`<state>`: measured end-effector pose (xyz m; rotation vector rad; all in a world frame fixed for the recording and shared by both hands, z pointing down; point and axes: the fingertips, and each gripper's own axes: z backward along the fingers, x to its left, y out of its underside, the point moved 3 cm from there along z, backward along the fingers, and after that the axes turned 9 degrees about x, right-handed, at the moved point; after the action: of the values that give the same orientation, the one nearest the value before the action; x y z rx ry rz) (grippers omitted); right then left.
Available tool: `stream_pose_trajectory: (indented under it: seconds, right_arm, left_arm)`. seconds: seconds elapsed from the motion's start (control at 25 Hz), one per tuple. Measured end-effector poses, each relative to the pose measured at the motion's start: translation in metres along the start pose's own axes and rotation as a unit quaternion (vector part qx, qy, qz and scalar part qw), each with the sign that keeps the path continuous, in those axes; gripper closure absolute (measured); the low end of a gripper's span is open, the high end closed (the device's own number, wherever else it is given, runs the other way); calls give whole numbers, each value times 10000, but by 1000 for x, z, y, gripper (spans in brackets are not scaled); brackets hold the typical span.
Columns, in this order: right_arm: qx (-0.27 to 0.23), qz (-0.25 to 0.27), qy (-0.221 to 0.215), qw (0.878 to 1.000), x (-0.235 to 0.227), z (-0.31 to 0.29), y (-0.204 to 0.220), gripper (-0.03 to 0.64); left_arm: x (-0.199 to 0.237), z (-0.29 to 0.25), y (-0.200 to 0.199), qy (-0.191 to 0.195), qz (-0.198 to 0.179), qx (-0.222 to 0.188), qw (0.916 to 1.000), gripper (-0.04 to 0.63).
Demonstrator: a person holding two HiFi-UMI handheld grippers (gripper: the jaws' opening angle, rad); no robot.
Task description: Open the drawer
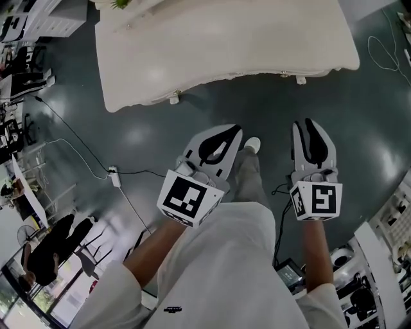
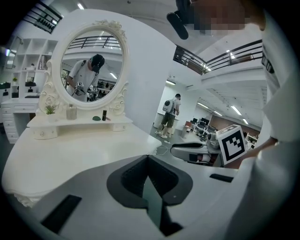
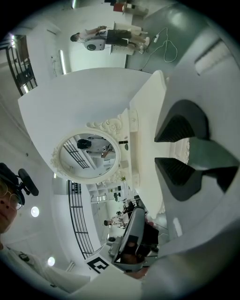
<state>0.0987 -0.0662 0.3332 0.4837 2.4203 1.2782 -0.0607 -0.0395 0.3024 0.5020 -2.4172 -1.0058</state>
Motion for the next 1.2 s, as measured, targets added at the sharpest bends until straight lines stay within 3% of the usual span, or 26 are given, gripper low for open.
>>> stream_pose_trajectory:
  seconds: [1.2]
  right_arm:
    - [411, -420, 153, 9982, -48, -107, 64, 489]
  left_arm:
    - [21, -61, 48, -230, 462, 491, 9975, 586]
